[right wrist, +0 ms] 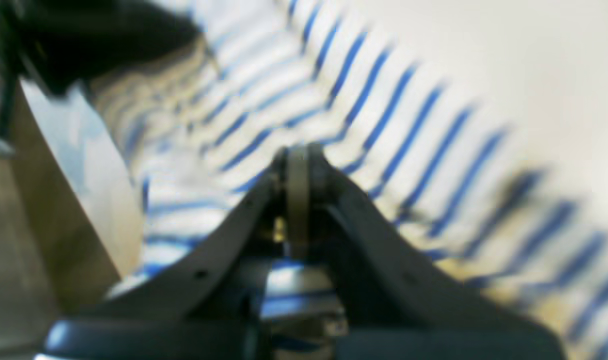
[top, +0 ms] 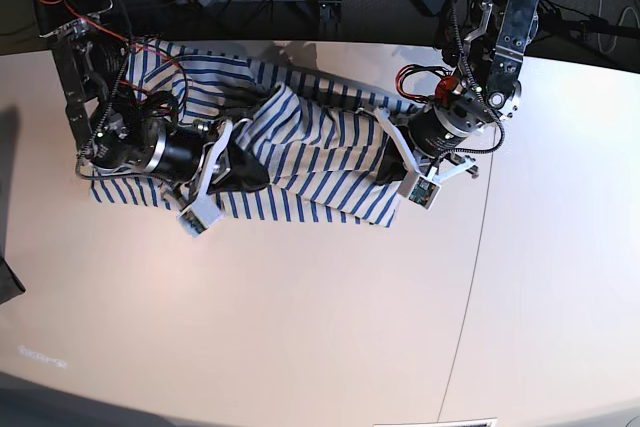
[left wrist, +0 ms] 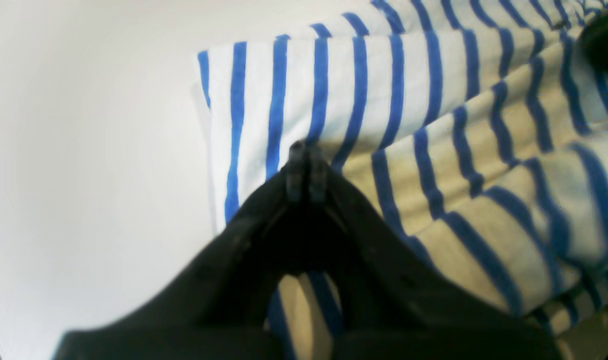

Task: Fold the T-shirt properly
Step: 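Press the folded bundle with the right gripper beside the left gripper, then open the right gripper and move it to the bundle's outer end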

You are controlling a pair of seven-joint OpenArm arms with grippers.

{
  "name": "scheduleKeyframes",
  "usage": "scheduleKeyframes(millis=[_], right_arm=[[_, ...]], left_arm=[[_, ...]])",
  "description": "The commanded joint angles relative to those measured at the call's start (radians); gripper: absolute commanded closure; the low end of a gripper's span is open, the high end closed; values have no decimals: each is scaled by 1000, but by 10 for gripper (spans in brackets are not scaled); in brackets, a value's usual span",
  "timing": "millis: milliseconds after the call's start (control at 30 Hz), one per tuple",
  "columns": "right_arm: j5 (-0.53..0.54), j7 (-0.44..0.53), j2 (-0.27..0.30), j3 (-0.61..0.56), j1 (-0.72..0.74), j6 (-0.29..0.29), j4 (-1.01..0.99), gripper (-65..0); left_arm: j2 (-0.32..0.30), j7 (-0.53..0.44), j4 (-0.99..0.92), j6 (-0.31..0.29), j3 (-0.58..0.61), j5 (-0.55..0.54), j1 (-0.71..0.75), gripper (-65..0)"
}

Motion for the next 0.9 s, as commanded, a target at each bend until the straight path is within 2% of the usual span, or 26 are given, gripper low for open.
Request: scheduleKeyframes(millis=[0, 133, 300, 367, 500, 667, 867], right_arm=[[35, 10, 13, 43, 19, 60, 42, 0], [91, -89, 15, 200, 10, 60, 91, 0], [82, -80, 19, 383, -99, 61, 57, 0], [36, -69, 19, 426, -142, 63, 29, 0], [-16, -52, 23, 495, -193, 63, -35, 0], [-63, 12, 74, 509, -216, 63, -143, 0], [-48, 34, 80, 509, -214, 63, -248, 0]], left_arm=[[-3, -8, 13, -7, -4, -5, -8, 0], [-3, 26, 13, -7, -4, -5, -8, 0], [-3, 31, 13, -7, -4, -20, -8, 0], [-3, 31, 13, -7, -4, -28, -9, 0], [-3, 31, 13, -7, -4, -27, -9, 0], [-3, 31, 13, -8, -4, -28, -9, 0], [-3, 30, 13, -8, -4, -27, -11, 0]])
